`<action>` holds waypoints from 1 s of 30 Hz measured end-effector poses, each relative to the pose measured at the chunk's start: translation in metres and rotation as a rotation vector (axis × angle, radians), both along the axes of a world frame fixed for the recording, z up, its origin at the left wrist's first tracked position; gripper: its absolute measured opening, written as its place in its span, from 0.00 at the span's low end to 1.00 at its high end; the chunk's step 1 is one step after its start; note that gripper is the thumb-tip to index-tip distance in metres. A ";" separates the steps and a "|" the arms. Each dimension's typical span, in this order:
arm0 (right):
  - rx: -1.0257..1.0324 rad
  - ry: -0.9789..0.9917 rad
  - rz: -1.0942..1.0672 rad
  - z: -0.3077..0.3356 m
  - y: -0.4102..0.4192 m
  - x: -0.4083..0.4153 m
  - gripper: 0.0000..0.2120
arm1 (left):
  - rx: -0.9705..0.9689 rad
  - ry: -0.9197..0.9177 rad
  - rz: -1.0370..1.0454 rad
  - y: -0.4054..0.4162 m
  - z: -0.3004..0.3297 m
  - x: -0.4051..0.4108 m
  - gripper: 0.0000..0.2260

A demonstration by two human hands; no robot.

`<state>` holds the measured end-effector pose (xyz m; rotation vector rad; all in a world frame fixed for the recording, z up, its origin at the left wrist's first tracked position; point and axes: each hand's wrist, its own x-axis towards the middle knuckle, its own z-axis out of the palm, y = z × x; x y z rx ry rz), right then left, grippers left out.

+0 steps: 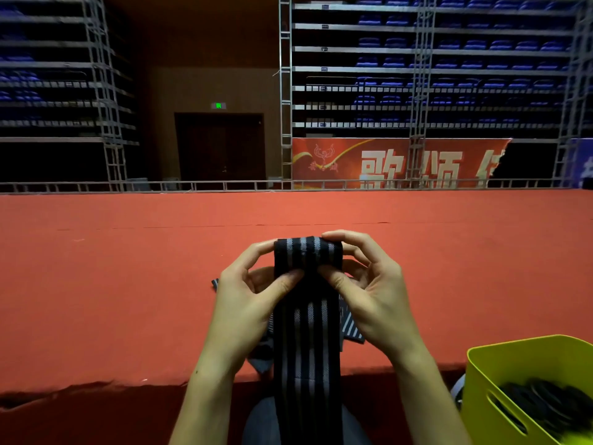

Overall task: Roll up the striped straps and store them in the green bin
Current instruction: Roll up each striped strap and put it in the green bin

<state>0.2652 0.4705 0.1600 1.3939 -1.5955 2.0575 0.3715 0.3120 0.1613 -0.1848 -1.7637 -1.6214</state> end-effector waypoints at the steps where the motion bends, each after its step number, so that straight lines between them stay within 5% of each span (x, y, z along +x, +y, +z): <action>1: -0.008 0.010 -0.010 0.000 -0.001 0.000 0.19 | 0.009 -0.002 0.005 0.002 0.001 0.001 0.15; 13: -0.033 0.000 0.036 -0.016 -0.002 -0.001 0.14 | 0.120 -0.040 0.065 0.010 0.005 0.002 0.07; 22: 0.187 -0.187 -0.023 -0.009 0.017 0.003 0.18 | 0.049 -0.003 -0.012 -0.002 -0.005 0.005 0.20; 30: 0.200 -0.110 -0.012 -0.012 0.015 0.004 0.21 | 0.012 -0.010 -0.060 -0.006 -0.009 0.007 0.27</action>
